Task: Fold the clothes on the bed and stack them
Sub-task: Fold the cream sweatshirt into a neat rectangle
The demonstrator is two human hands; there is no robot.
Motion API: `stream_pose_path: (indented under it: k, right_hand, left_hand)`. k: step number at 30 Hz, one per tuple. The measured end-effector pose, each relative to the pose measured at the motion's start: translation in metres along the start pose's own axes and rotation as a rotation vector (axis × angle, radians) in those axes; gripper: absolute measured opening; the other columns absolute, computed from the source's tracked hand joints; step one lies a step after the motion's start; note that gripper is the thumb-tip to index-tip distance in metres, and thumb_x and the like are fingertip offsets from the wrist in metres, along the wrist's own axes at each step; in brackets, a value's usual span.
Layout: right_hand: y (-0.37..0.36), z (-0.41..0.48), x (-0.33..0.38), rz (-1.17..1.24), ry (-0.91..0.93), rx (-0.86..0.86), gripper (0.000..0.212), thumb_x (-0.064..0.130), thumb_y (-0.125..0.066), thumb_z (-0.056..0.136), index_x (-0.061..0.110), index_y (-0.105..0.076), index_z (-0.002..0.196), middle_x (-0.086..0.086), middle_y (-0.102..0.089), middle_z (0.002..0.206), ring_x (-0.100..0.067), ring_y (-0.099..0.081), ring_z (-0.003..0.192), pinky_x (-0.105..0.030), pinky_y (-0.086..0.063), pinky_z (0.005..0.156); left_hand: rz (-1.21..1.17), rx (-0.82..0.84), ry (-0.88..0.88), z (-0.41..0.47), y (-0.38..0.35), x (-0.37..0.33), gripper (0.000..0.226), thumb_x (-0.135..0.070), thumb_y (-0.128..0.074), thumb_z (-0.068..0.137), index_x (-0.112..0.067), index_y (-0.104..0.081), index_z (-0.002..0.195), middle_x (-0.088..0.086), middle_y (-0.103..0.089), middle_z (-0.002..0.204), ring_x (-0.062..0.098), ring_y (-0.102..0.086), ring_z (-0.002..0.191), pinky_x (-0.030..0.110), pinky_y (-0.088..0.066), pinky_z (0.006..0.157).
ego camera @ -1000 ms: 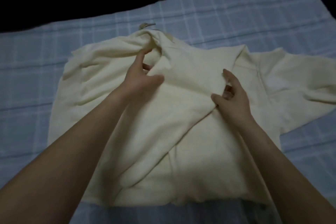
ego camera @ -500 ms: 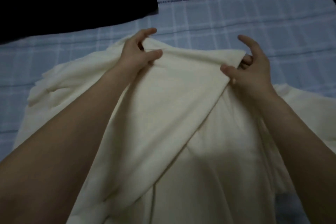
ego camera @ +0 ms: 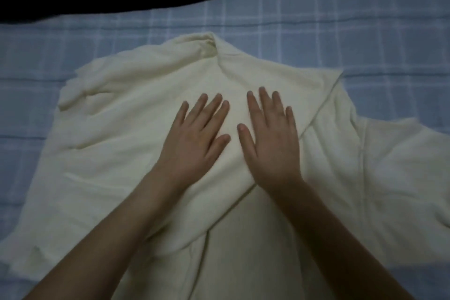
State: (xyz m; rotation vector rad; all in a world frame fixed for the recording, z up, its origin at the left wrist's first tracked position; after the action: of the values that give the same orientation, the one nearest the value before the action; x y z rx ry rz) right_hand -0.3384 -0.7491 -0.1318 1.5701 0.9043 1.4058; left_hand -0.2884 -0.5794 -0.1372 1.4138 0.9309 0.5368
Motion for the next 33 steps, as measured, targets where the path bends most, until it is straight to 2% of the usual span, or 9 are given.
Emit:
stream_pose_path:
  k: [4,8,12,15,21,24,28,31,33]
  right_hand:
    - [-0.027,-0.001,-0.023,-0.121,0.024,0.059,0.057,0.042,-0.033,0.104,0.027,-0.02,0.158,0.001,-0.018,0.165,-0.019,-0.012,0.153,-0.042,-0.006,0.124]
    - [-0.021,-0.009,0.0,-0.109,-0.013,0.017,0.059,0.044,-0.023,0.103,0.024,-0.02,0.158,-0.003,-0.018,0.165,-0.022,-0.01,0.153,-0.043,-0.002,0.124]
    - [-0.038,-0.052,0.057,-0.018,0.146,-0.048,0.059,0.042,-0.027,0.102,0.016,-0.032,0.155,-0.005,-0.03,0.161,-0.026,-0.02,0.151,-0.046,-0.012,0.123]
    - [-0.062,-0.074,0.07,-0.133,0.199,0.044,0.057,0.04,-0.033,0.102,0.017,-0.033,0.154,-0.005,-0.028,0.161,-0.026,-0.02,0.151,-0.049,-0.017,0.121]
    - [-0.06,-0.079,0.087,-0.161,0.057,0.041,0.063,0.042,-0.033,0.097,0.021,-0.027,0.156,-0.006,-0.025,0.163,-0.027,-0.019,0.151,-0.047,-0.01,0.122]
    - [-0.07,-0.1,0.121,-0.166,0.094,0.033,0.062,0.04,-0.035,0.098,0.018,-0.027,0.156,-0.007,-0.026,0.162,-0.028,-0.021,0.151,-0.049,-0.013,0.122]
    - [-0.086,-0.111,0.14,-0.257,0.036,0.101,0.058,0.036,-0.04,0.099,0.019,-0.034,0.154,-0.006,-0.031,0.16,-0.028,-0.023,0.15,-0.051,-0.015,0.122]
    - [-0.087,-0.096,0.162,-0.164,-0.009,0.029,0.058,0.036,-0.037,0.097,0.019,-0.037,0.152,-0.006,-0.034,0.159,-0.029,-0.025,0.149,-0.051,-0.015,0.121]
    - [-0.091,-0.079,0.184,-0.121,0.023,0.035,0.06,0.038,-0.033,0.097,0.021,-0.033,0.154,-0.004,-0.032,0.161,-0.027,-0.022,0.151,-0.049,-0.013,0.121]
  left_hand:
    - [-0.02,0.018,0.014,-0.005,-0.019,0.022,0.059,-0.044,-0.027,0.1,-0.021,-0.023,0.155,0.0,-0.02,0.162,0.02,-0.015,0.15,0.043,-0.016,0.121]
    - [-0.061,-0.04,0.039,-0.03,-0.008,0.021,0.058,-0.043,-0.028,0.101,-0.022,-0.023,0.155,0.001,-0.019,0.163,0.019,-0.013,0.151,0.041,-0.01,0.122]
    - [0.001,-0.015,0.073,-0.112,-0.014,0.034,0.06,-0.046,-0.026,0.102,-0.02,-0.02,0.156,0.0,-0.015,0.163,0.017,-0.008,0.151,0.044,-0.009,0.122]
    - [0.008,0.047,0.107,-0.142,-0.032,0.041,0.06,-0.046,-0.025,0.102,-0.017,-0.023,0.155,0.002,-0.016,0.163,0.018,-0.011,0.151,0.048,-0.016,0.12]
    - [0.0,0.03,0.012,-0.157,-0.027,0.06,0.059,-0.046,-0.025,0.102,-0.017,-0.027,0.154,0.004,-0.02,0.162,0.021,-0.014,0.151,0.046,-0.015,0.121]
    - [-0.011,0.041,0.035,-0.195,-0.027,0.086,0.06,-0.047,-0.023,0.103,-0.018,-0.023,0.155,0.005,-0.016,0.163,0.022,-0.01,0.151,0.047,-0.013,0.121]
    - [-0.071,0.071,-0.016,-0.203,-0.024,0.099,0.059,-0.046,-0.027,0.101,-0.017,-0.032,0.152,0.01,-0.026,0.159,0.026,-0.023,0.148,0.047,-0.02,0.12]
    - [-0.109,-0.038,-0.066,-0.176,0.003,0.129,0.053,-0.039,-0.032,0.101,-0.022,-0.037,0.15,0.006,-0.035,0.156,0.026,-0.033,0.144,0.044,-0.022,0.119]
    - [-0.077,-0.18,-0.006,-0.143,0.023,0.17,0.053,-0.034,-0.041,0.098,-0.021,-0.038,0.149,0.009,-0.037,0.155,0.03,-0.034,0.142,0.046,-0.023,0.117]
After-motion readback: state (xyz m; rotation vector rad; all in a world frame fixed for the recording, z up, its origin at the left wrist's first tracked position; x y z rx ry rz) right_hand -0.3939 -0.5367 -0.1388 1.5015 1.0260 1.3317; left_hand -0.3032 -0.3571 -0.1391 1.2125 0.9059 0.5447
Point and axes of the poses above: each hand's wrist, its own z-axis towards the middle knuckle, its own y-axis out of the back of the hand, x = y × z, the point moved 1 cm from there along z, towards the middle knuckle
